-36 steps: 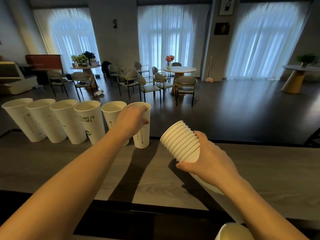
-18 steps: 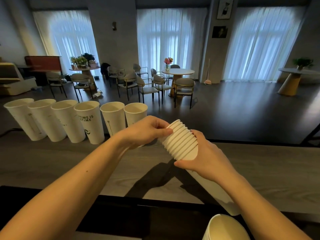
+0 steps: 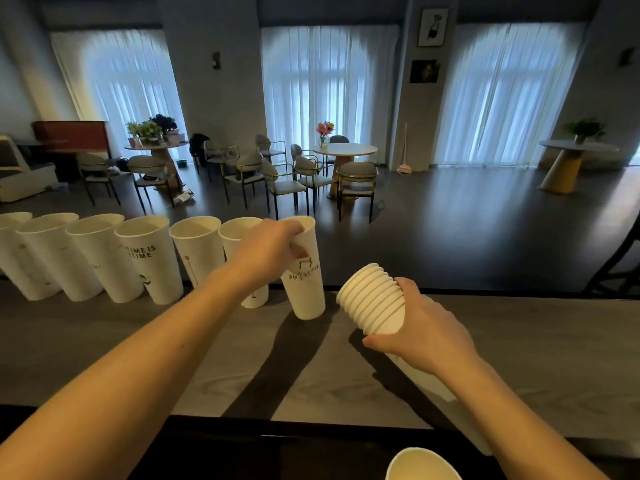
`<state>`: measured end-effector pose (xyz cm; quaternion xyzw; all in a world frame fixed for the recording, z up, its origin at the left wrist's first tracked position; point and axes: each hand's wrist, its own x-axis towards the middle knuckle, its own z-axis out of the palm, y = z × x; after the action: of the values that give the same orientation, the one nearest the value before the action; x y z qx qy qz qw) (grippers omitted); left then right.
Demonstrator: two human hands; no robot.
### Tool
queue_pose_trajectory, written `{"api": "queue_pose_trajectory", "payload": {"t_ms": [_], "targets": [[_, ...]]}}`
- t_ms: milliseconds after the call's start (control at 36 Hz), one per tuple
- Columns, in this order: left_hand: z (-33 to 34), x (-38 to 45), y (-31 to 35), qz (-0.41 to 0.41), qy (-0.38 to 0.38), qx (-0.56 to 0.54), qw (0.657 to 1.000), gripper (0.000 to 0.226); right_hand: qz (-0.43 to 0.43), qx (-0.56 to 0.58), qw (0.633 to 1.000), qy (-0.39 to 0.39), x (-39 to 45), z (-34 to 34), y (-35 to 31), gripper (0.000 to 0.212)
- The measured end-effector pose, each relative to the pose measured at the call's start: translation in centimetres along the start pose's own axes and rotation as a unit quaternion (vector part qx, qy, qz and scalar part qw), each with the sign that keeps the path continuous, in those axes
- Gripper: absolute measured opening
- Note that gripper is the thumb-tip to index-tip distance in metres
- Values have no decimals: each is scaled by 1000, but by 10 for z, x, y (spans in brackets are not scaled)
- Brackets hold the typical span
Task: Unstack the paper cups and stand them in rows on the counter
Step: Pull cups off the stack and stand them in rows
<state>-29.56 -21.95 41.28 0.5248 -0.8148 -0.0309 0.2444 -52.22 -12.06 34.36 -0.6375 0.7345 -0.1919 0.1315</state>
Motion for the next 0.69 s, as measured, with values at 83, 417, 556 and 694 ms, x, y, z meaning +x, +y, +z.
{"api": "queue_pose_trajectory", "payload": {"t_ms": [83, 417, 556, 694], "targets": [[21, 8, -2, 23, -2, 75, 997, 20, -3, 18, 1000, 0, 8, -1, -2, 109], [39, 32, -10, 35, 29, 163, 986, 31, -19, 46, 999, 5, 19, 10, -5, 108], [29, 28, -9, 70, 90, 118, 987, 53, -22, 45, 999, 3, 19, 10, -4, 107], [23, 5, 22, 65, 92, -125, 986, 35, -35, 64, 997, 7, 16, 8, -3, 110]]}}
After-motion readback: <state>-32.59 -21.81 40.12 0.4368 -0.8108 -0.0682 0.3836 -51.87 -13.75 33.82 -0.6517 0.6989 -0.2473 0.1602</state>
